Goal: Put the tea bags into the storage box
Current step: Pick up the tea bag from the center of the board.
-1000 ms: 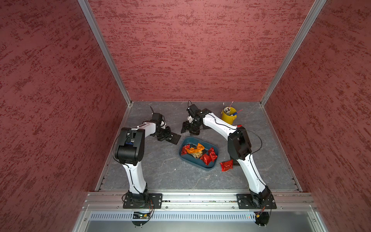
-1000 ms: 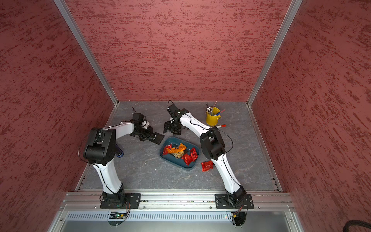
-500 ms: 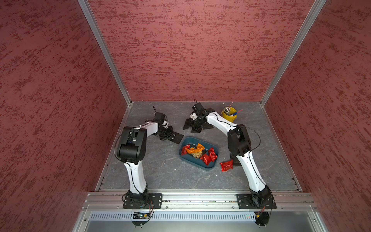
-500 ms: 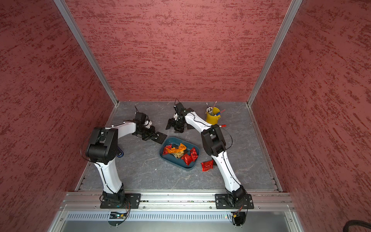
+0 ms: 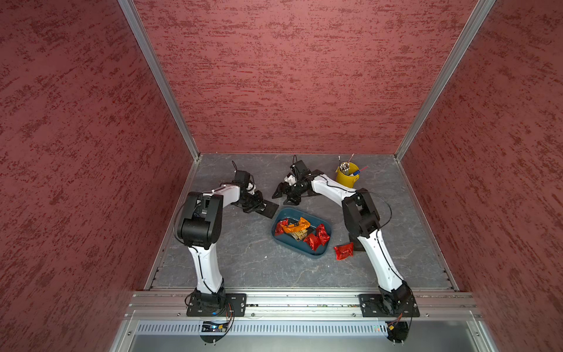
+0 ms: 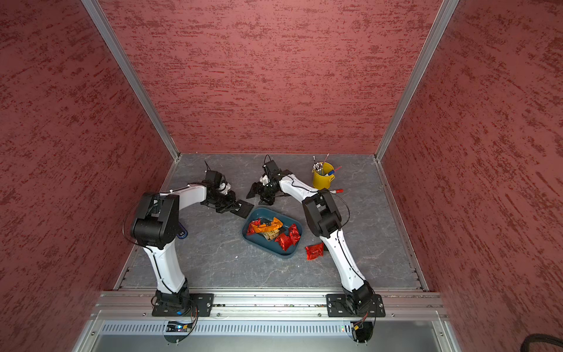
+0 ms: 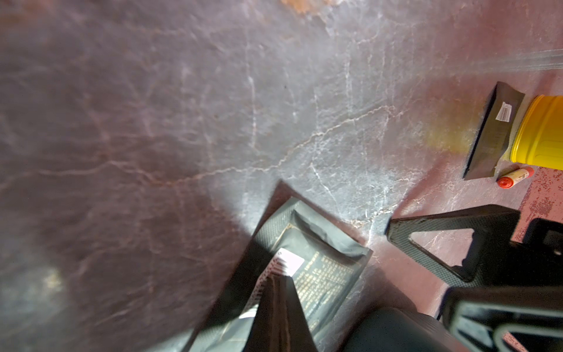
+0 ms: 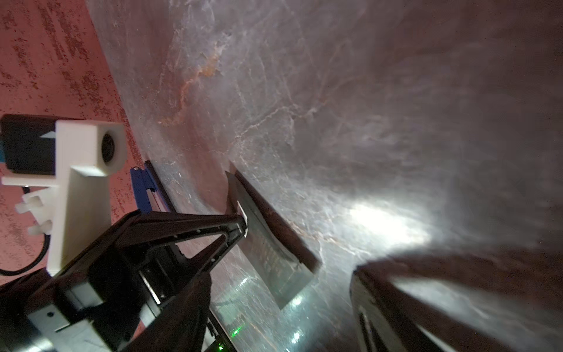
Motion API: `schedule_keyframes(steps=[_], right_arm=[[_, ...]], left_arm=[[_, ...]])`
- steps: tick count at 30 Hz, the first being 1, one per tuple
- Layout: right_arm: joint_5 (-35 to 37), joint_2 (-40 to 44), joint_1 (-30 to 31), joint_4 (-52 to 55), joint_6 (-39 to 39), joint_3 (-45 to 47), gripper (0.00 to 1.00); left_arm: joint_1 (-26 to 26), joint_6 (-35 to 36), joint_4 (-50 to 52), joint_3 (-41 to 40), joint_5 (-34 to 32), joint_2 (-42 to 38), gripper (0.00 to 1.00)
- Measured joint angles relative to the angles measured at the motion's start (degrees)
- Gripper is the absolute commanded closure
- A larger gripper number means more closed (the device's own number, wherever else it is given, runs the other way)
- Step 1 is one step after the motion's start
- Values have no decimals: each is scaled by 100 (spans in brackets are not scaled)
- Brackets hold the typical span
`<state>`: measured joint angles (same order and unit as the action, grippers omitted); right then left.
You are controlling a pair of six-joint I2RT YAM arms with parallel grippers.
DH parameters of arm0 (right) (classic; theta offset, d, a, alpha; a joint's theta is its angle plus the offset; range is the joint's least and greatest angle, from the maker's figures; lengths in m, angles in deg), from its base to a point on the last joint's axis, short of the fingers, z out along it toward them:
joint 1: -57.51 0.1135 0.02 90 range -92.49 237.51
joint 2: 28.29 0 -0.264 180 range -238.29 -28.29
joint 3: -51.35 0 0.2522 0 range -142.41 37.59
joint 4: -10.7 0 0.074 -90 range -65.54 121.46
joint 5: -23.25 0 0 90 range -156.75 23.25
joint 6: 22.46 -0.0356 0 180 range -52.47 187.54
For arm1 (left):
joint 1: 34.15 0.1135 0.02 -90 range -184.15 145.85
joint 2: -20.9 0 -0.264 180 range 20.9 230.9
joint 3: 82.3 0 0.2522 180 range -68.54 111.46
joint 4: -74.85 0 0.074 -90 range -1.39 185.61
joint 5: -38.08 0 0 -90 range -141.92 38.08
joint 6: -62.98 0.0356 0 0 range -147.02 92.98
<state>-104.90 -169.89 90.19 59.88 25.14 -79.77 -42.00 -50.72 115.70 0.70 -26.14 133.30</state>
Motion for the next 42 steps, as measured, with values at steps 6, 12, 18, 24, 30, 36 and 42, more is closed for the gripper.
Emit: schedule_keyframes(steps=[6, 12, 18, 24, 30, 36, 42], right_arm=[[-256, -4, 144, -603, -385, 225, 23], [-474, -7, 173, -1082, -691, 398, 24], [-520, -9, 173, -1198, -798, 483, 34], [-525, -9, 173, -1281, -857, 586, 48], [-485, -46, 173, -1266, -863, 645, 74], [-485, -103, 164, -1272, -898, 647, 87], [-481, -103, 122, -1290, -927, 647, 91]], left_arm=[[-7, 0, 0, 0, 0, 0, 100], [-37, -2, -17, 0, -2, 2, 100], [-59, -4, -33, 0, -2, 2, 100], [-63, -2, -31, 0, 0, 2, 100], [-81, -2, 15, 35, -11, 2, 100], [-98, -2, 81, 55, -11, -2, 100], [-133, -2, 210, 63, -28, -109, 100]])
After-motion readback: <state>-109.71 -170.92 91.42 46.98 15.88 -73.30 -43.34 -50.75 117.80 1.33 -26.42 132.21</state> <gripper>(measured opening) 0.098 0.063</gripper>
